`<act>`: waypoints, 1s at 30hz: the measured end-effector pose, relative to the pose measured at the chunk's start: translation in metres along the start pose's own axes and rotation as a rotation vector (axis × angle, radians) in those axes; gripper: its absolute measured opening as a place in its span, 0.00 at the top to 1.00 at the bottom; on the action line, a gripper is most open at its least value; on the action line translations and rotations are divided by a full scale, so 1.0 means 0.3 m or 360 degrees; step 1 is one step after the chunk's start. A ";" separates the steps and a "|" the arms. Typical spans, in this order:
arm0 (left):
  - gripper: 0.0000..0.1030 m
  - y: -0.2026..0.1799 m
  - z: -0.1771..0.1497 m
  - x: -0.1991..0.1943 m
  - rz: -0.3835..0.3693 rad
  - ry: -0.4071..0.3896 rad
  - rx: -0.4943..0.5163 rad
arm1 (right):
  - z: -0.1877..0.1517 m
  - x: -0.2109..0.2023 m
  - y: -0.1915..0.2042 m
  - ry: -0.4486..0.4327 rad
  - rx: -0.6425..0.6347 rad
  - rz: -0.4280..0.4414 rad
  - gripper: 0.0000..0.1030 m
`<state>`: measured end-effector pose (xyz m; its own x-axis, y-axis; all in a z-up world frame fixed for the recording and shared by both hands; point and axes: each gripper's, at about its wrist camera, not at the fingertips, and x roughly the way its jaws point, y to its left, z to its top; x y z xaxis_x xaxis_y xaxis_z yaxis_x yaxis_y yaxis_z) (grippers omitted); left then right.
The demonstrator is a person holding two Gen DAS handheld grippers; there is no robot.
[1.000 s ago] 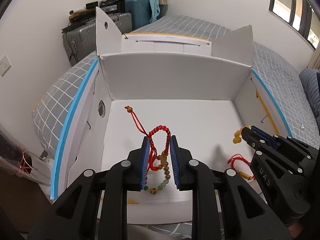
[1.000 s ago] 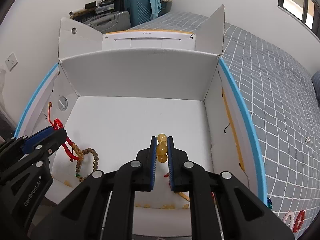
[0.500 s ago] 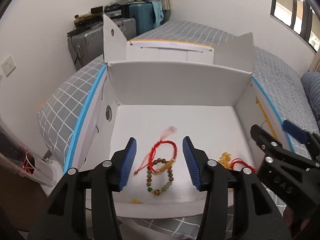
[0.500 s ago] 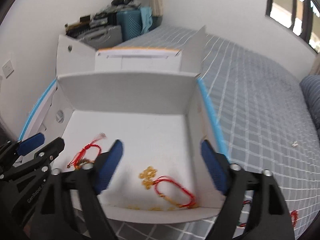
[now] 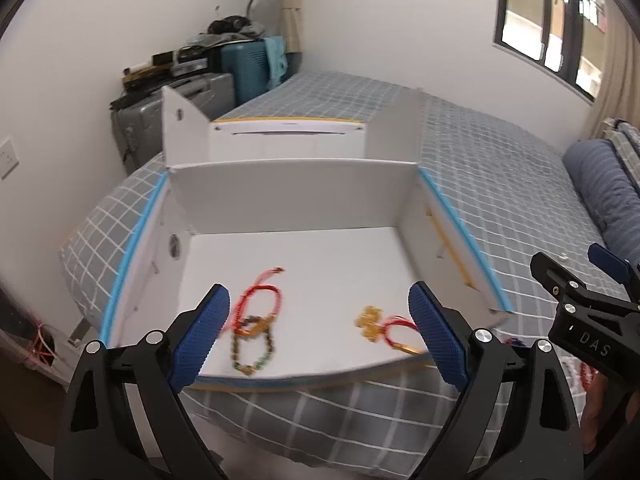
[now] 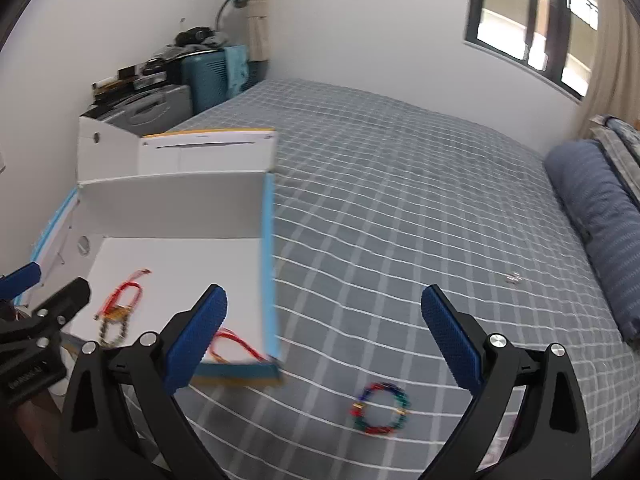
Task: Organize jewelry
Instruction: 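Withdraw both open tools from the box over the remaining bracelets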
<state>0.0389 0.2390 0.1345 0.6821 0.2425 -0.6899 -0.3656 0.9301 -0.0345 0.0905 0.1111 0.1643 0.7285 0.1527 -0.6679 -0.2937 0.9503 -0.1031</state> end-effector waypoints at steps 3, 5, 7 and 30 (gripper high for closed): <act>0.08 -0.064 -0.012 -0.029 -0.0051 -0.0007 0.0017 | -0.027 -0.039 -0.097 0.0008 0.0049 -0.0043 0.09; 0.07 -0.118 -0.020 -0.049 -0.0084 -0.0012 0.0050 | -0.043 -0.065 -0.158 0.0014 0.0086 -0.0067 0.09; 0.06 -0.177 -0.028 -0.071 -0.0120 -0.0025 0.0085 | -0.058 -0.091 -0.214 0.0015 0.0123 -0.0084 0.09; 0.06 -0.763 -0.193 0.074 -0.0384 0.0134 0.0475 | -0.368 -0.128 -0.821 0.0253 0.0519 -0.0374 0.09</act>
<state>0.1012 0.0155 0.0852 0.6670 -0.0052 -0.7450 0.0080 1.0000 0.0001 0.0665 -0.1587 0.1338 0.6402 -0.0977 -0.7619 0.0982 0.9942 -0.0449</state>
